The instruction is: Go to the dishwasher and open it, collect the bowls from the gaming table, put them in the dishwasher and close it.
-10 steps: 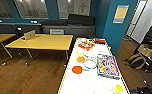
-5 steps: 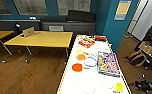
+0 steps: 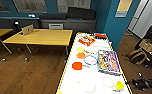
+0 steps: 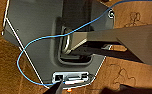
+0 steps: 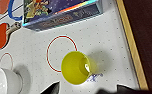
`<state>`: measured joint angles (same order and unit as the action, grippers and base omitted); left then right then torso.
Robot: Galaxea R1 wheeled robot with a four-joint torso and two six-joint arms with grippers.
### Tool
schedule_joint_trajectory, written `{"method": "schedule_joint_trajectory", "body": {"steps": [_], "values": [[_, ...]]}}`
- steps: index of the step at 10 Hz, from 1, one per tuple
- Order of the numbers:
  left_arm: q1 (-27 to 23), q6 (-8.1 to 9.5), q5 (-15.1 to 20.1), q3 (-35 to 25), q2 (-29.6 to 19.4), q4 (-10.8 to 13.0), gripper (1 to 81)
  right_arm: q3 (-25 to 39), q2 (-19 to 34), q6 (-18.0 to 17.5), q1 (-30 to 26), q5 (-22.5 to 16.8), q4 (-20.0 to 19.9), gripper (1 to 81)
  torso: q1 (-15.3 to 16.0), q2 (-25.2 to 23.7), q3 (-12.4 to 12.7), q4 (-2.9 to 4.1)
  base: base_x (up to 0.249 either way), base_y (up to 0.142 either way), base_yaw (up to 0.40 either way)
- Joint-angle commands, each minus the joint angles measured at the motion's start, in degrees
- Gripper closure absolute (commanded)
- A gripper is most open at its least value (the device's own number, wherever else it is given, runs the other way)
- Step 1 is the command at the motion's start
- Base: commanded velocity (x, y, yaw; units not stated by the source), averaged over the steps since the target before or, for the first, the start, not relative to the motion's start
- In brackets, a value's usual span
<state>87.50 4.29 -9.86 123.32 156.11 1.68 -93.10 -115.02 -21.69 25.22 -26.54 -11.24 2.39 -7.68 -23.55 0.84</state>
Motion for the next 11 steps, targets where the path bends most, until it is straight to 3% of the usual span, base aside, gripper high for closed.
{"method": "schedule_joint_trajectory", "body": {"steps": [1,7,11], "values": [[-0.3,-0.42,3.8,-0.8,-0.8,0.6,1.0,-4.2,0.1,-0.2,-8.7,-4.2,-2.6,1.0,0.0,0.0,0.0,0.0,0.0,0.0,0.0],[-0.3,-0.42,3.9,-0.4,-0.6,0.6,1.0,-9.2,-1.3,0.2,-7.8,-2.6,-2.1,1.0,0.0,0.0,0.0,0.0,0.0,0.0,0.0],[-0.2,-0.42,3.9,2.2,0.8,0.6,1.0,-12.1,-5.2,0.2,-5.5,-1.7,-2.1,1.0,0.0,0.0,0.0,0.0,0.0,0.0,0.0]]}}
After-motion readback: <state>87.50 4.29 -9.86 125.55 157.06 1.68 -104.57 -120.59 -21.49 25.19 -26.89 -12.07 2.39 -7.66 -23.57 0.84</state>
